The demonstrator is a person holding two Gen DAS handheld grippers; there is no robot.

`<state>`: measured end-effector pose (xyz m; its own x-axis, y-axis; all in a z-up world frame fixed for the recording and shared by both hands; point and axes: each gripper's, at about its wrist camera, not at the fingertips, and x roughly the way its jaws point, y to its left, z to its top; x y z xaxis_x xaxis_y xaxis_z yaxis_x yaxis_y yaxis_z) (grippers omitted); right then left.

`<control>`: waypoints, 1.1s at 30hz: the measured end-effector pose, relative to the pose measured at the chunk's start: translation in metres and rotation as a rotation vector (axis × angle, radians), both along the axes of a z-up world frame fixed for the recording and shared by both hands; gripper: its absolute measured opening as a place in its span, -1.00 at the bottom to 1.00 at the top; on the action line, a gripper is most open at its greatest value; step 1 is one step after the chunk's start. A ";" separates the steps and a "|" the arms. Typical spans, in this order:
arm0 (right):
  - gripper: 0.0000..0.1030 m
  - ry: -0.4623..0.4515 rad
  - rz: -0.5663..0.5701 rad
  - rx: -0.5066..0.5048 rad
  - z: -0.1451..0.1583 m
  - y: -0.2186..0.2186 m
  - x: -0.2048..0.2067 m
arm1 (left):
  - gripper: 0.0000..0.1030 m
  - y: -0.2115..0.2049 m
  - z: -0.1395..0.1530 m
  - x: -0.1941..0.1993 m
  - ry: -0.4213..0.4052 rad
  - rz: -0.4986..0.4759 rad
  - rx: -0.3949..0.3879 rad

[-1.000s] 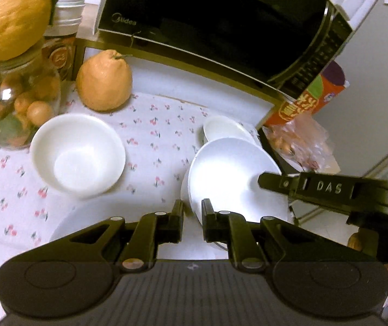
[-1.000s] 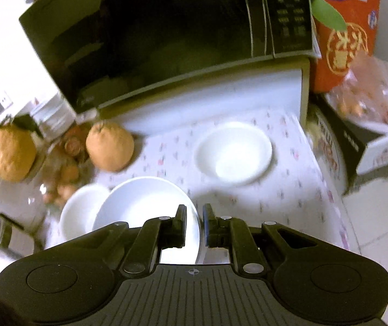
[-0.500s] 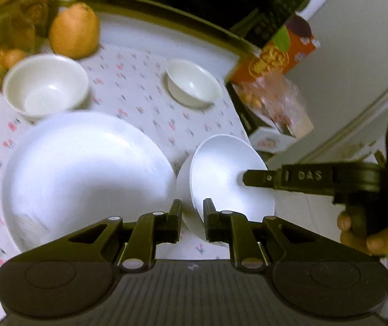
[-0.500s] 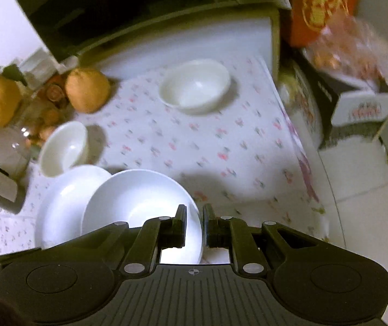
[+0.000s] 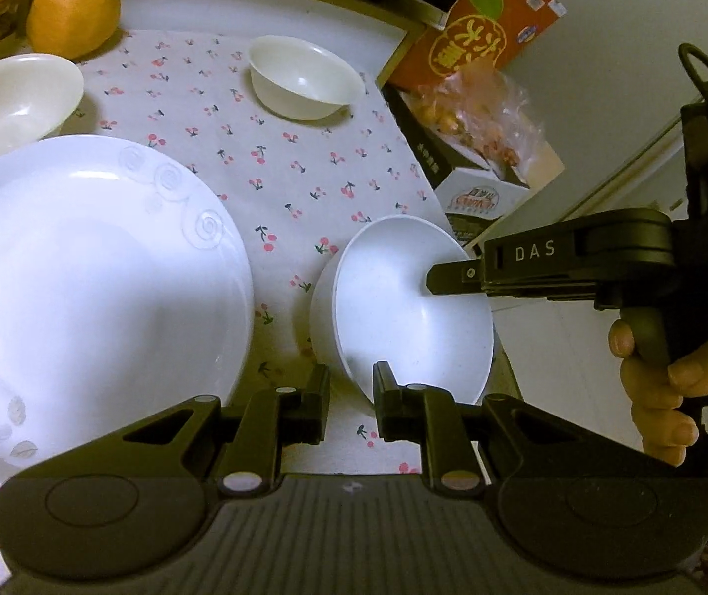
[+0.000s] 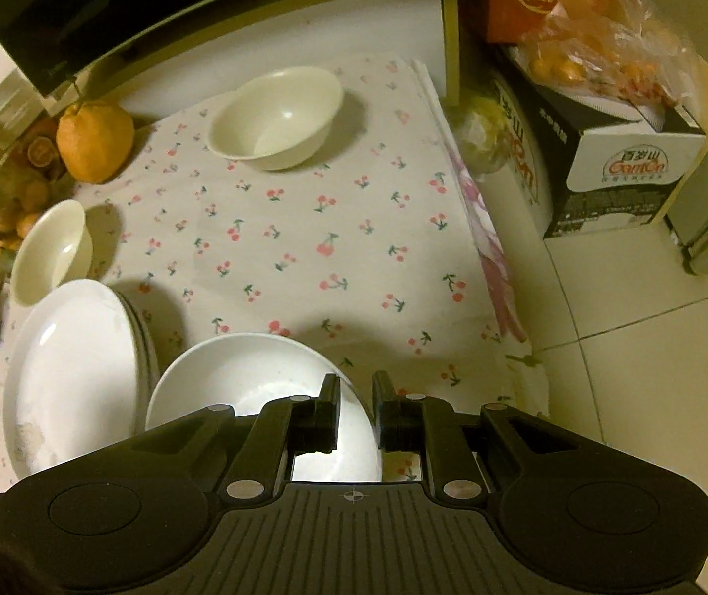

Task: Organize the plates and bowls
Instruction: 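Lift the white bowl with both grippers and carry it toward the white plates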

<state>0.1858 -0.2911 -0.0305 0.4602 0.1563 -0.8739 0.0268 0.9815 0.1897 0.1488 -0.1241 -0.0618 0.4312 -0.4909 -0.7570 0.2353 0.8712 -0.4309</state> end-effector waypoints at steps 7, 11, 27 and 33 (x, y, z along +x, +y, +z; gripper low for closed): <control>-0.68 0.010 -0.004 0.020 -0.006 -0.001 0.006 | -0.66 0.001 -0.001 0.001 -0.009 0.000 0.009; -0.68 0.010 -0.007 0.020 -0.008 0.000 0.007 | -0.65 -0.002 0.000 0.001 -0.020 -0.003 0.014; -0.58 0.015 -0.042 0.062 -0.010 -0.005 0.010 | -0.44 -0.001 0.004 -0.001 -0.034 -0.005 0.017; -0.23 0.003 -0.080 0.097 -0.005 -0.014 0.010 | -0.16 0.003 0.008 -0.001 -0.039 -0.009 0.024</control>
